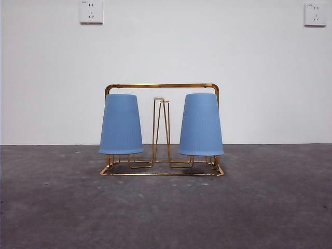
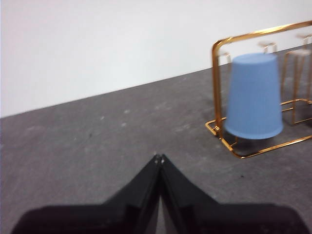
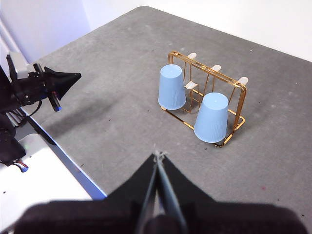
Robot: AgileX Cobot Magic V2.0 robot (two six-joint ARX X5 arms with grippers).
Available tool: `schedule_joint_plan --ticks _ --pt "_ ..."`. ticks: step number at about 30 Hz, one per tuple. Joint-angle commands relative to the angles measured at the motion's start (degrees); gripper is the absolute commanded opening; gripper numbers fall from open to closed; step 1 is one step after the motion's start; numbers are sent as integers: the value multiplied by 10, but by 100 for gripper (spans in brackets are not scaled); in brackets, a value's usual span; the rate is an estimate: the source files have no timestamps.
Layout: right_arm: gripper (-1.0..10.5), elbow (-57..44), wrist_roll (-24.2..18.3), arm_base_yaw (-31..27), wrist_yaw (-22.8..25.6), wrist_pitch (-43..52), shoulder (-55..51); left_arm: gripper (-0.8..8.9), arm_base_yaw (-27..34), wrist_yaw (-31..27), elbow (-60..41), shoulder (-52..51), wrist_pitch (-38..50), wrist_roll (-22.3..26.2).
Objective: Pick up cup 1,put cup 1 in the cup rack,pick up cup 2,put cup 2 in the cup rack
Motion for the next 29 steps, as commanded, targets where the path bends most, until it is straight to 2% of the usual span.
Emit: schedule_joint_plan --ticks 1,5,9,29 --pt "3 -4 6 0 2 -14 -1 -3 3 -8 -17 -13 -2 -17" --pt "2 -4 6 0 2 -14 -1 -3 6 -15 -18 -13 -51 -41" --pt "2 -4 6 0 2 -14 -1 -3 7 -5 -18 -13 -50 -76" --pt "2 -4 6 0 2 -14 -1 -3 7 0 -18 -6 -51 -77"
